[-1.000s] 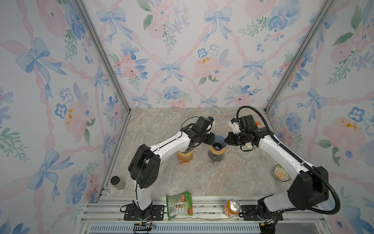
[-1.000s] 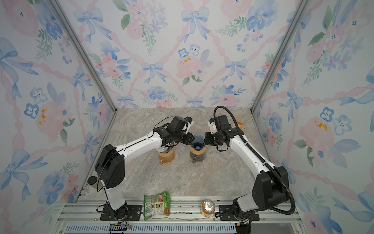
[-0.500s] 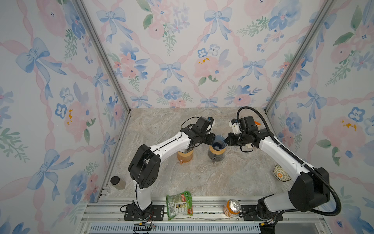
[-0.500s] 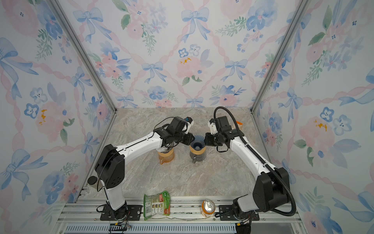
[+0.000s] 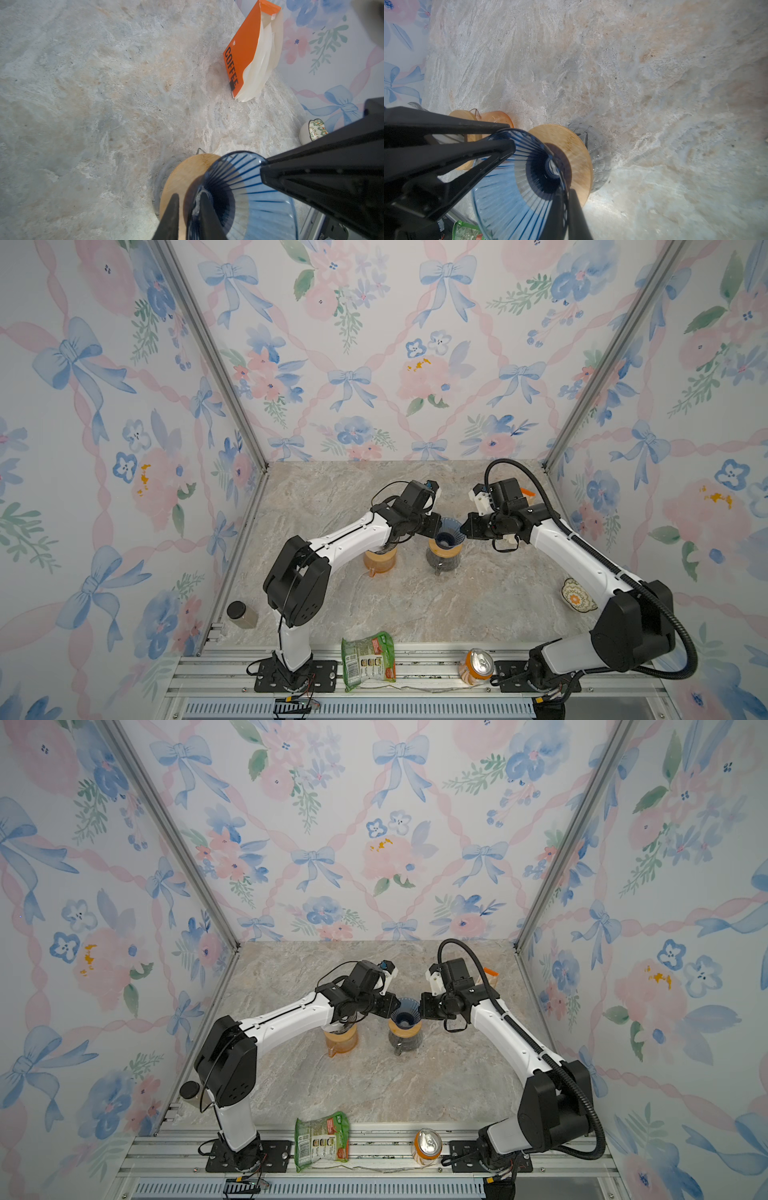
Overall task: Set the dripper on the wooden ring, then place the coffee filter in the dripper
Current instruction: 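Hold the blue dripper seated on the ring with both grippers, then release the dripper and move the right gripper to the COFFEE filter pack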
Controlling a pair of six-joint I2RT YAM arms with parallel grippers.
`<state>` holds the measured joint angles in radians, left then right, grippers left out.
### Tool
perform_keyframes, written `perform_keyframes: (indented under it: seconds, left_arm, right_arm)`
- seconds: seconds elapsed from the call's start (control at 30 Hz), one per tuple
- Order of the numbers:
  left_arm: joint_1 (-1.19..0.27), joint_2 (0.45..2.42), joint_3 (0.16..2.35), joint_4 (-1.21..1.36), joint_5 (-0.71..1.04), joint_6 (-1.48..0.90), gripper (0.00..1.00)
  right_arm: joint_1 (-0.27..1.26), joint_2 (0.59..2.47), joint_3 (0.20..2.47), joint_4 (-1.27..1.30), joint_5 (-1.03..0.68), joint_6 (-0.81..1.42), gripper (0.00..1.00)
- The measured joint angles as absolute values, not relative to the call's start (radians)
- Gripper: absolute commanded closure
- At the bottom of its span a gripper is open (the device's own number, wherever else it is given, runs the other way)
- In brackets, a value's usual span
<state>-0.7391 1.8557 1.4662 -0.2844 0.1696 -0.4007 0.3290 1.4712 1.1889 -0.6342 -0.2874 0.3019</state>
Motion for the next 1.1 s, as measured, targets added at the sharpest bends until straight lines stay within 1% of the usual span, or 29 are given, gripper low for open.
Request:
perform_keyframes:
  seconds: [0.23, 0.53, 0.67, 0.77, 1.1]
  left_arm:
    - [-0.739, 1.856, 1.464, -0.282, 0.17, -0.406, 0.81]
    - [-0.739, 1.854, 1.467, -0.298, 0.173, -0.405, 0.78]
    - [-0.739, 1.854, 1.476, -0.332, 0.167, -0.402, 0.74]
    - [-0.739, 1.854, 1.482, -0.359, 0.161, -0.401, 0.72]
    - [-0.739, 1.854, 1.541, -0.392, 0.154, -0.371, 0.6]
  right_arm:
    - [0.329, 1.477, 1.2, -0.643, -0.288, 0.291, 0.92]
    - [0.33, 1.498, 1.261, -0.748, -0.288, 0.283, 0.83]
    - [0.33, 1.512, 1.319, -0.801, -0.284, 0.276, 0.77]
    - [0.33, 1.514, 1.362, -0.82, -0.28, 0.268, 0.76]
    - [0.327, 1.514, 1.415, -0.849, -0.264, 0.253, 0.71]
